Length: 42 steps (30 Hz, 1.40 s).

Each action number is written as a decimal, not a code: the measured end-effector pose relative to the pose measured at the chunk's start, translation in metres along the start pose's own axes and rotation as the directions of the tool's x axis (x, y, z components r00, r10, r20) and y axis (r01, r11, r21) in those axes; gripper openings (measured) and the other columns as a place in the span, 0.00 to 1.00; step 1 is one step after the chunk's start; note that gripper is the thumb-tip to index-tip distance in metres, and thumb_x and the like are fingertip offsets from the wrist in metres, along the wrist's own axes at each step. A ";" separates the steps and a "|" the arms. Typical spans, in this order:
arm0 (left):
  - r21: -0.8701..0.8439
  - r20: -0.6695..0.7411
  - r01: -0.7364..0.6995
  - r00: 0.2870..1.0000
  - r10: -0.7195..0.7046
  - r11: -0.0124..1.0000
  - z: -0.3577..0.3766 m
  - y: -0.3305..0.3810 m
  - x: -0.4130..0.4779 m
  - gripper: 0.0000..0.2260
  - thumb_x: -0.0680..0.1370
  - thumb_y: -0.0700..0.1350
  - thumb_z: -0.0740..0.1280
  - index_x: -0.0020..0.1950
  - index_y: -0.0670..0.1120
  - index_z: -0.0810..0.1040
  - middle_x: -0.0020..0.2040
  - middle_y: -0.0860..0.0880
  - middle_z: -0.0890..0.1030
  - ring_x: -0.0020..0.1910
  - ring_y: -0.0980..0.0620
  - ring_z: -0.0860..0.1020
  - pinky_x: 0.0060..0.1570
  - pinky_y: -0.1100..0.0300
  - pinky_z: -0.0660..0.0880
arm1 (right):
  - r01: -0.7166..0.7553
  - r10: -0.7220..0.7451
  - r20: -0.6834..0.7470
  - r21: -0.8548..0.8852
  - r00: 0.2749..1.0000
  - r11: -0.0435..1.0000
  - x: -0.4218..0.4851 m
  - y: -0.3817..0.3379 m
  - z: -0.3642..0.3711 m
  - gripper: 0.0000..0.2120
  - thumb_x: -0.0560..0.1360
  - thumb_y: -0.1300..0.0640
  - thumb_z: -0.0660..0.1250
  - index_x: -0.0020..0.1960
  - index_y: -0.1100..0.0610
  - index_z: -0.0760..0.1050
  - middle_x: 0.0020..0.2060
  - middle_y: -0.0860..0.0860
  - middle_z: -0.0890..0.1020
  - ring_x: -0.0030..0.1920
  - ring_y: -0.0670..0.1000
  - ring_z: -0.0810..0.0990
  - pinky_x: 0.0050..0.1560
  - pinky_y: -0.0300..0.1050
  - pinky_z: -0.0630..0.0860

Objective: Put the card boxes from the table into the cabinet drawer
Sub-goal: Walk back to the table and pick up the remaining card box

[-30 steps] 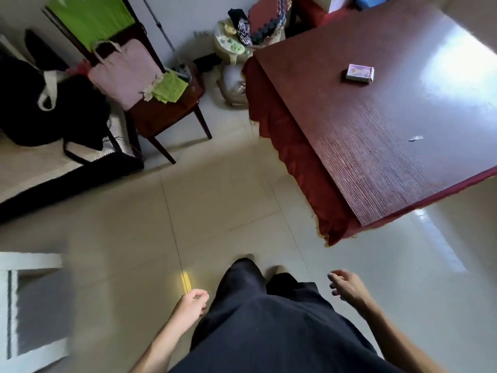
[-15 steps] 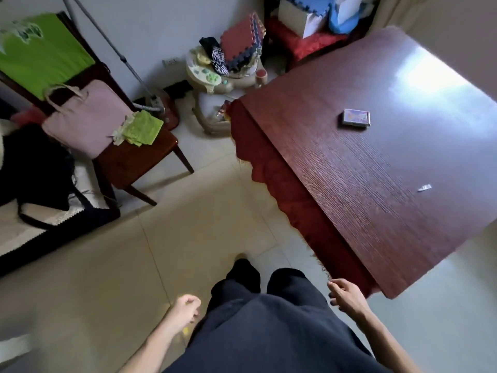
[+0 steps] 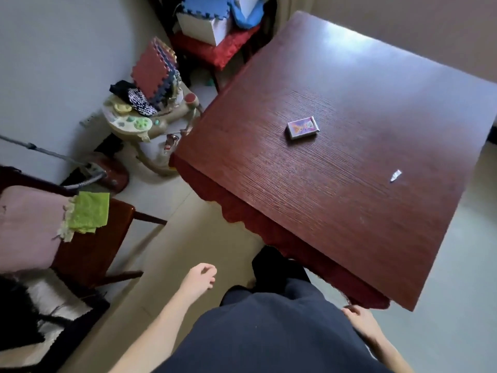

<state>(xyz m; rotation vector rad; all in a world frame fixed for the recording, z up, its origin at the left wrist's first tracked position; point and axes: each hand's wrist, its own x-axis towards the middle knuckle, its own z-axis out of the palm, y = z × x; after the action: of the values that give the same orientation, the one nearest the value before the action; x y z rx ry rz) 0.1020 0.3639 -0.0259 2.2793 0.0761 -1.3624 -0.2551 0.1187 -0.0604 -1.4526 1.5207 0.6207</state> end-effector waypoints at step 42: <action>0.635 0.251 -0.651 0.682 0.687 0.415 0.059 0.447 0.168 0.27 0.72 0.52 0.71 0.69 0.44 0.72 0.62 0.42 0.74 0.61 0.41 0.71 0.62 0.49 0.70 | 0.088 0.082 -0.246 0.608 0.966 0.789 0.019 -0.237 -0.032 0.07 0.73 0.42 0.66 0.44 0.42 0.81 0.37 0.43 0.86 0.35 0.43 0.85 0.48 0.46 0.81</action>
<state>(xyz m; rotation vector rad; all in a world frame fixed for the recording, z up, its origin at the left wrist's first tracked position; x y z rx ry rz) 0.2661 -0.0883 -0.0238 2.4064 -1.4375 -0.9280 -0.0346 0.0397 -0.0076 -1.0406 1.7083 -0.1009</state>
